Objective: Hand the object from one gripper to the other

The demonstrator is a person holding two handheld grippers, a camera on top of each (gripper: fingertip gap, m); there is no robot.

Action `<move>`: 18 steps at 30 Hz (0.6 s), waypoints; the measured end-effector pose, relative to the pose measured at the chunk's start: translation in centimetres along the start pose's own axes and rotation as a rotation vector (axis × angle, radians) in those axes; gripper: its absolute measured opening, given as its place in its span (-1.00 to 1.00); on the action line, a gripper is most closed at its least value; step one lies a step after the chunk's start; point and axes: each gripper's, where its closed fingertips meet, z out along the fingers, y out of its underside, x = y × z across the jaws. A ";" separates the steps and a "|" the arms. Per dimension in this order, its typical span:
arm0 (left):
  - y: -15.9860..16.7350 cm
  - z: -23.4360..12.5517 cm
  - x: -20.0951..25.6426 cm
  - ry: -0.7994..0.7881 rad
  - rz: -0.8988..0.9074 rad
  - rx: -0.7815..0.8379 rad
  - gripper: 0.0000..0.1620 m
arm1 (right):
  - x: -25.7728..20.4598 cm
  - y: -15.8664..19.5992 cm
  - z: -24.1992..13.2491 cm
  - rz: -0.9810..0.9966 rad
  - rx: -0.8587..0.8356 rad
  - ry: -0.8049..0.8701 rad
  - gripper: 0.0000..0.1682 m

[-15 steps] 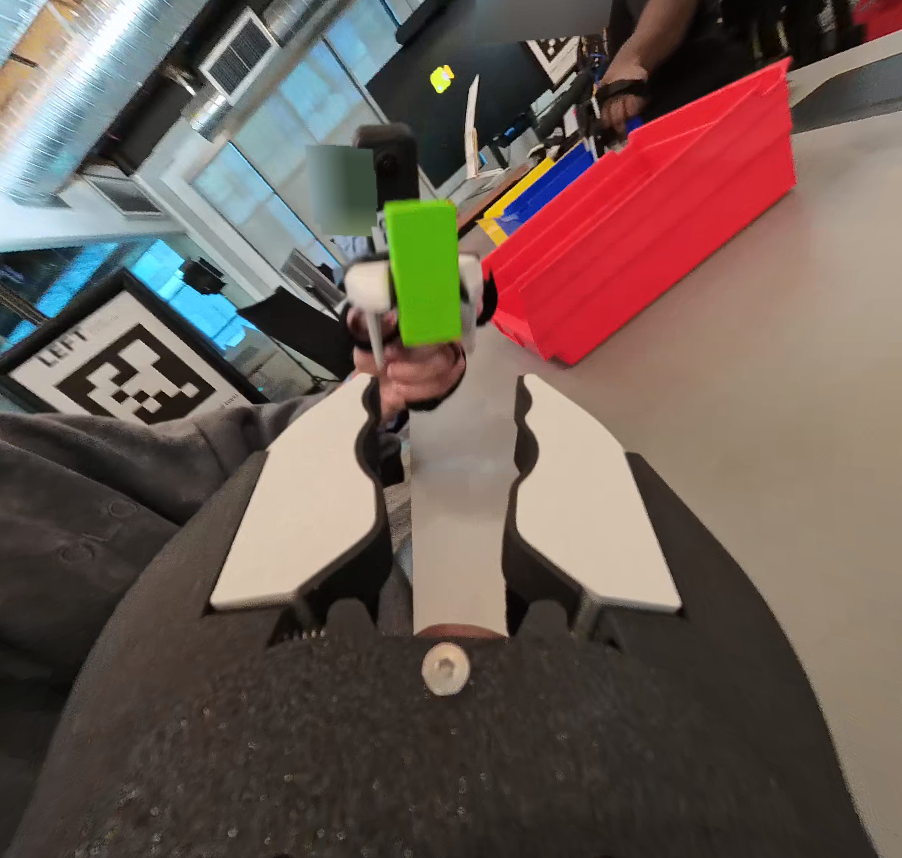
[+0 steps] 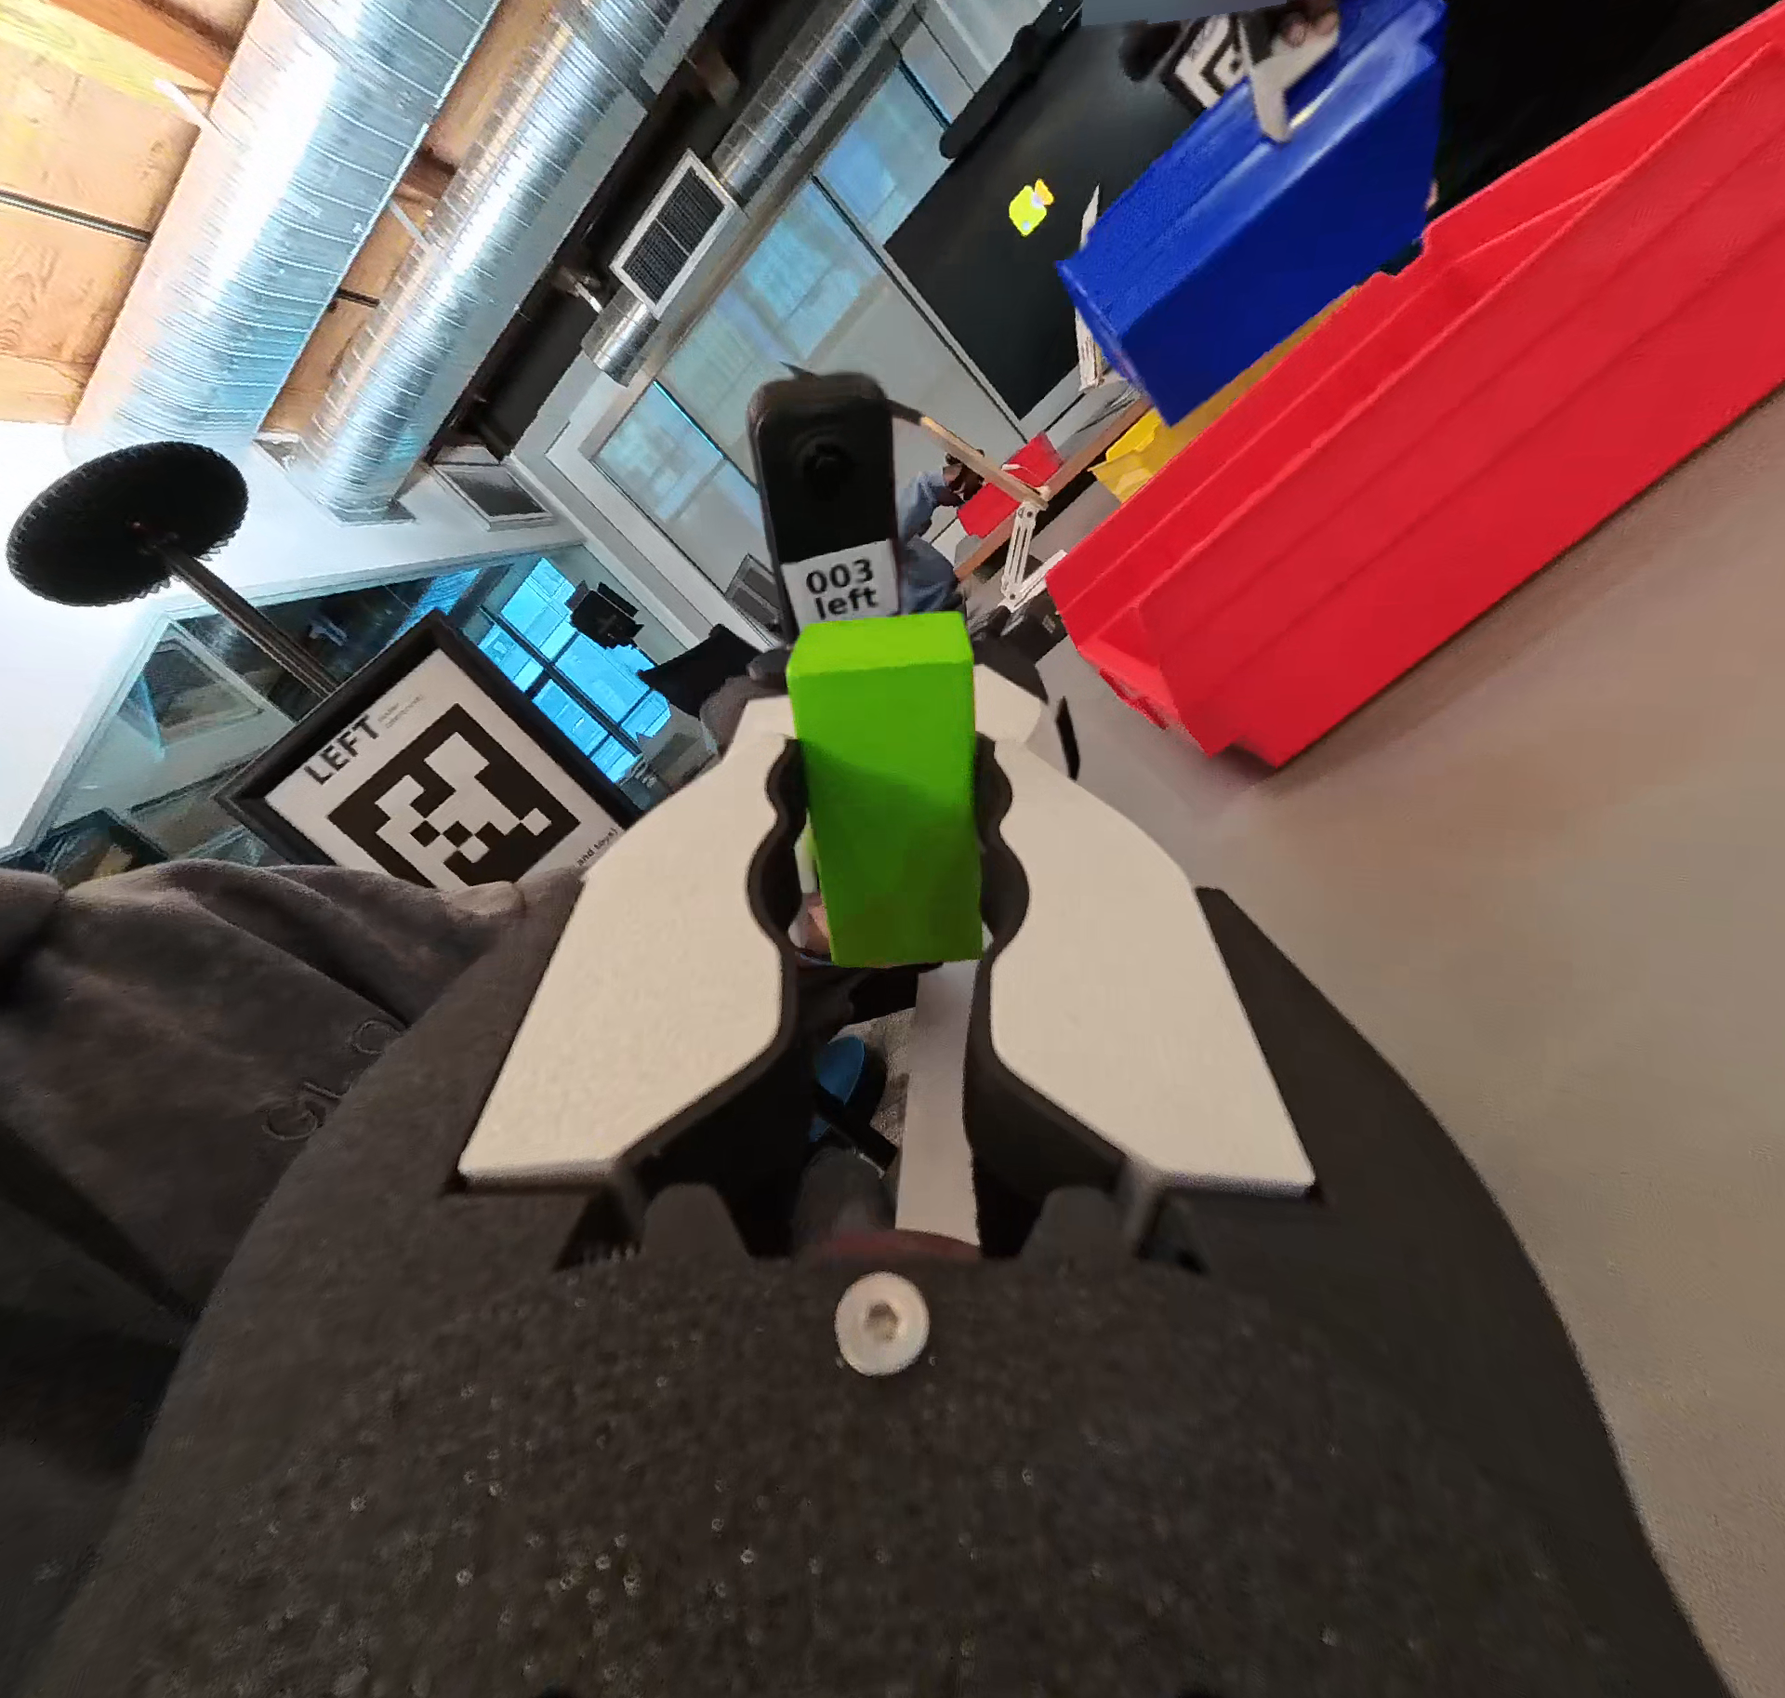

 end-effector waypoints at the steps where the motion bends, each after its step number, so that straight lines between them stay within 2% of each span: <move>1: 0.5 -0.5 -0.2 -0.040 0.025 -0.005 -0.37 | -0.2 -0.2 -0.5 -0.002 0.011 0.005 -0.60; 4: 2.1 -1.8 -0.4 -0.123 0.070 -0.011 -0.37 | -0.6 -2.1 -3.0 -0.076 0.028 0.094 -0.60; 7: 3.9 -2.6 -0.1 -0.172 0.090 -0.023 -0.43 | -0.9 -6.8 -7.7 -0.167 0.068 0.284 -0.60; 8: 4.4 -2.7 -0.1 -0.191 0.097 -0.026 -0.44 | -0.6 -8.6 -9.9 -0.184 0.073 0.396 -0.60; 10: 5.0 -2.9 0.1 -0.212 0.118 -0.040 -0.44 | 1.7 -11.5 -15.3 -0.159 0.047 0.725 -0.60; 13: 4.9 -2.9 -0.3 -0.256 0.160 -0.046 -0.46 | 4.9 -14.6 -24.0 -0.081 0.044 1.149 -0.60; 15: 4.9 -2.8 -0.3 -0.249 0.155 -0.049 -0.46 | 7.8 -14.4 -28.6 0.040 -0.033 1.376 -0.60; 18: 5.2 -2.6 -0.1 -0.225 0.123 -0.051 -0.47 | 12.4 -12.8 -32.2 0.247 -0.171 1.545 -0.59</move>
